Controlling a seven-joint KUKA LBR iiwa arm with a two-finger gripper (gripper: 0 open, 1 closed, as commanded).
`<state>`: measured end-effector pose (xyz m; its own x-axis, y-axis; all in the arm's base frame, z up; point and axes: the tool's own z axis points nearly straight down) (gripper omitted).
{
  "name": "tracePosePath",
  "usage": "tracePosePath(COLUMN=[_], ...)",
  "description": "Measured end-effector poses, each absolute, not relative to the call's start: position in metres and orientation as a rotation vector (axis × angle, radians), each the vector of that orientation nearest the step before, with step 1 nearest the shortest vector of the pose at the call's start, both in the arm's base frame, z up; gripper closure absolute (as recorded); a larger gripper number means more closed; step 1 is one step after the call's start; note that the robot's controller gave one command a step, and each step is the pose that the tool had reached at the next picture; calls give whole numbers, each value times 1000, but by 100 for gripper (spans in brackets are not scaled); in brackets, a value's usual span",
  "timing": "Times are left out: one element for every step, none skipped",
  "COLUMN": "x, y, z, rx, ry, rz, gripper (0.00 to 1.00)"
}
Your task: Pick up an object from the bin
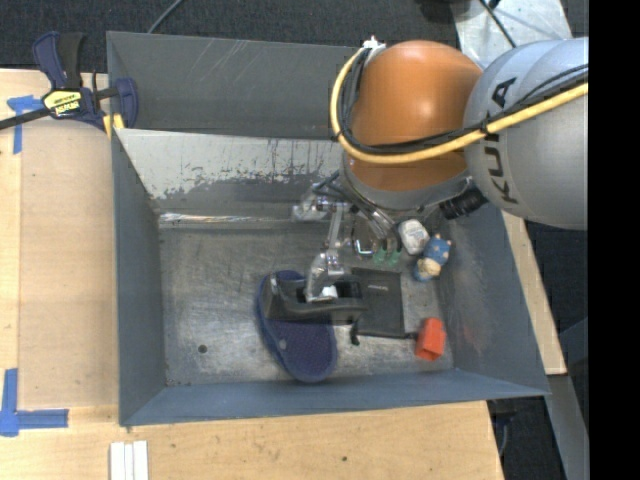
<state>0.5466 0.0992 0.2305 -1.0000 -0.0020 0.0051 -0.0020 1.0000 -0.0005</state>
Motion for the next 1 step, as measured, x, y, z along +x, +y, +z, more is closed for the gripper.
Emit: tracePosePath(x=[563], y=[65], z=[137], rx=[14], ry=[-3157], rz=[-10], gripper=[0])
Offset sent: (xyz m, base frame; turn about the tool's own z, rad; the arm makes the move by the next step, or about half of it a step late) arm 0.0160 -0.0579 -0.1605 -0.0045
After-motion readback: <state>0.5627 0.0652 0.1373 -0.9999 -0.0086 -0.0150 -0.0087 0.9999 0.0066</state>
